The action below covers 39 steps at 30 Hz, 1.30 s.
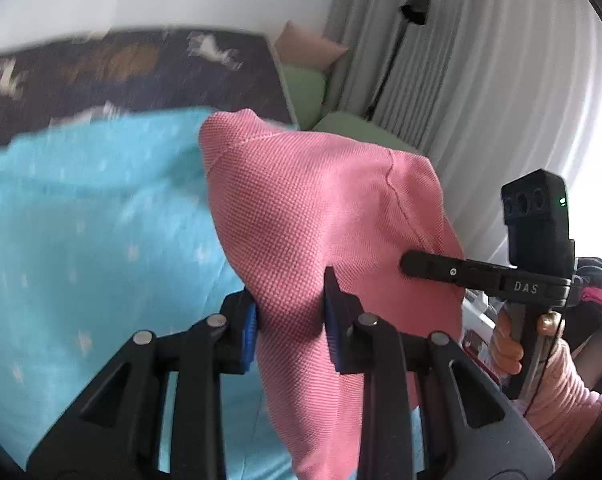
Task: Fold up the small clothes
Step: 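Grasp the folded pink sweater with the left gripper while the right gripper grasps it, lift, then place the folded sweater onto the navy folded garment with both grippers and release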
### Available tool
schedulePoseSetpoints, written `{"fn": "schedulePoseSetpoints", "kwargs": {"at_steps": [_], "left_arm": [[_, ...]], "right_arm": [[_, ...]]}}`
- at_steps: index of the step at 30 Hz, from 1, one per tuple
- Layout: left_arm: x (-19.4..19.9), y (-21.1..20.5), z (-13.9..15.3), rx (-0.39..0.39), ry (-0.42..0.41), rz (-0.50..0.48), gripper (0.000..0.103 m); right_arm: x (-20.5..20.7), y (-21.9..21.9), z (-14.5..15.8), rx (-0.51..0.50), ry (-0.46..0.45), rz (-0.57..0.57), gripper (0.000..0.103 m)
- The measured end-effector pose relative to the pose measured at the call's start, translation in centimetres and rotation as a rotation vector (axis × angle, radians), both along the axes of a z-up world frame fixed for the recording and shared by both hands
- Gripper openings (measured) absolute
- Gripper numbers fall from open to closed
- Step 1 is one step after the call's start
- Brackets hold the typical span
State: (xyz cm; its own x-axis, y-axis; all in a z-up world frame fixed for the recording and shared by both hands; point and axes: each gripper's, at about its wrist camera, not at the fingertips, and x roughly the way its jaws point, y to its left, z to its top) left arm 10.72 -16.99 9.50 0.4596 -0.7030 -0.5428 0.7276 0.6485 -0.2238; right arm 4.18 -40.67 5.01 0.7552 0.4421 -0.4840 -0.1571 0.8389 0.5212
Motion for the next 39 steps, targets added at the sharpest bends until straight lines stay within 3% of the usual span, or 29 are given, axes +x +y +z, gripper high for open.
{"fn": "schedulePoseSetpoints", "kwargs": {"at_steps": [3,8,12,15,19,23,27,31,39], "left_arm": [[0.9,-2.8,4.5,0.017,-0.086,-0.026,0.03],[3.4,-7.9,12.7,0.023,-0.23,-0.054,0.03],[4.4,-11.2,17.6,0.065,-0.358,-0.044,0.03],[6.2,-13.2,19.2,0.071,-0.382,-0.028,0.03],[9.2,-15.6,18.8,0.099,-0.37,-0.007,0.03],[12.4,-17.9,17.2,0.125,-0.373,0.027,0.03],[16.2,-20.0,13.0,0.18,-0.355,0.064,0.03],[19.8,-22.2,9.3,0.233,-0.324,0.073,0.03],[24.8,-26.8,1.1,0.362,-0.37,0.125,0.034]], "right_arm": [[-0.4,-1.5,4.7,-0.058,-0.067,-0.07,0.023],[1.0,-5.3,12.1,-0.072,-0.15,-0.183,0.023],[2.2,-6.8,17.6,-0.093,-0.202,-0.253,0.023],[3.1,-7.6,20.4,-0.11,-0.221,-0.297,0.024],[5.4,-8.7,21.7,-0.109,-0.211,-0.346,0.024],[9.1,-10.6,20.3,-0.092,-0.179,-0.38,0.024],[13.9,-13.1,17.1,-0.018,-0.125,-0.417,0.024],[18.3,-14.6,12.8,-0.026,-0.049,-0.447,0.024],[24.7,-18.3,4.7,0.067,0.051,-0.473,0.024]]}}
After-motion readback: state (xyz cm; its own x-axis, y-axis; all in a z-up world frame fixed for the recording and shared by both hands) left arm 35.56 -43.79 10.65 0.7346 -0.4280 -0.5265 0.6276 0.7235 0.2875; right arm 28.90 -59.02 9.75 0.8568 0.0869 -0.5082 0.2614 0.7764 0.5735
